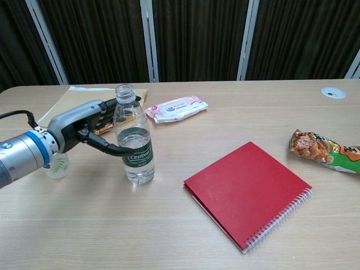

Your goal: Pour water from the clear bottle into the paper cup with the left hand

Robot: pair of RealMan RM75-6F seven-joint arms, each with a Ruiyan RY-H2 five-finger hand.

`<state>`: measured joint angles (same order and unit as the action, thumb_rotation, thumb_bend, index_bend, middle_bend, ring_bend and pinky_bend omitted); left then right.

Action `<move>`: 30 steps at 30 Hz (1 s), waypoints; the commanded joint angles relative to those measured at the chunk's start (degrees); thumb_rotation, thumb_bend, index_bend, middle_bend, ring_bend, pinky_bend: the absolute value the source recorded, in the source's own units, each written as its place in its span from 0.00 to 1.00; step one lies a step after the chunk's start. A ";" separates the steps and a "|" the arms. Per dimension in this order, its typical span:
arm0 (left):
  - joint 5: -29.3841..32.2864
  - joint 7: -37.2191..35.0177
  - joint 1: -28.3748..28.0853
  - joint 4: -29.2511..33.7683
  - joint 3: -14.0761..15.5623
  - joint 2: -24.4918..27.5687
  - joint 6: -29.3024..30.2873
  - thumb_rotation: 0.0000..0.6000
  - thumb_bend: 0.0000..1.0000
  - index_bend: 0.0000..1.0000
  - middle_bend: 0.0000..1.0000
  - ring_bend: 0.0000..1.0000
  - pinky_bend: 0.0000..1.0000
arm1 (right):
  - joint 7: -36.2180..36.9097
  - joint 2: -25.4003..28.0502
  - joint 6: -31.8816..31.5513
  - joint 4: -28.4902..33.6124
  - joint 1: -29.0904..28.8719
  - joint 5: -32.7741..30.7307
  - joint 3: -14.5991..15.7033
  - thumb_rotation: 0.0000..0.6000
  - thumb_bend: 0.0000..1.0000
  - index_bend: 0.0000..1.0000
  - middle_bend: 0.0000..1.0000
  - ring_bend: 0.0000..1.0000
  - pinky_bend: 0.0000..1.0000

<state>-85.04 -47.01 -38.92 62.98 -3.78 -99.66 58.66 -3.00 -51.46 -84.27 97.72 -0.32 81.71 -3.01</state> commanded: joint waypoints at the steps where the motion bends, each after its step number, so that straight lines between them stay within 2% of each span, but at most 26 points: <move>1: -0.29 4.40 1.77 6.15 0.76 6.59 1.67 0.96 0.00 0.00 0.00 0.00 0.00 | 0.18 0.17 -0.34 0.21 0.19 0.36 0.12 1.00 0.00 0.00 0.00 0.00 0.00; 8: -1.17 16.17 6.53 13.13 1.57 16.36 9.45 0.96 0.00 0.00 0.00 0.00 0.00 | 1.70 0.88 -0.74 0.54 0.38 1.00 0.18 1.00 0.00 0.00 0.00 0.00 0.00; 13: -0.11 32.89 11.87 18.73 1.52 23.35 17.52 0.96 0.00 0.00 0.00 0.00 0.00 | 3.14 1.31 -1.03 0.45 0.34 1.47 0.00 1.00 0.00 0.00 0.00 0.00 0.00; 15: 1.38 41.31 14.60 23.79 1.84 26.90 20.42 0.96 0.00 0.00 0.00 0.00 0.00 | 3.85 1.48 -1.57 0.40 0.43 1.96 -0.09 1.00 0.00 0.00 0.00 0.00 0.00; 18: 3.50 50.07 17.73 31.20 2.93 31.86 22.72 0.96 0.00 0.00 0.00 0.00 0.00 | 4.83 1.52 -2.43 0.19 0.52 2.62 -0.31 1.00 0.00 0.00 0.00 0.00 0.00; 24: 4.12 58.80 24.31 40.85 5.95 38.19 29.16 0.99 0.00 0.00 0.00 0.00 0.00 | 7.81 1.48 -4.43 -1.02 0.83 3.87 -0.83 1.00 0.00 0.00 0.00 0.00 0.00; 30: 3.05 64.68 28.72 43.76 7.69 39.93 33.09 1.00 0.00 0.00 0.00 0.00 0.00 | 8.73 1.05 -6.08 -2.40 0.92 4.98 -1.28 1.00 0.00 0.00 0.00 0.00 0.00</move>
<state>-81.69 16.60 -11.14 106.02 3.21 -60.18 90.84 5.66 -50.33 -90.26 95.42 0.58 86.58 -4.23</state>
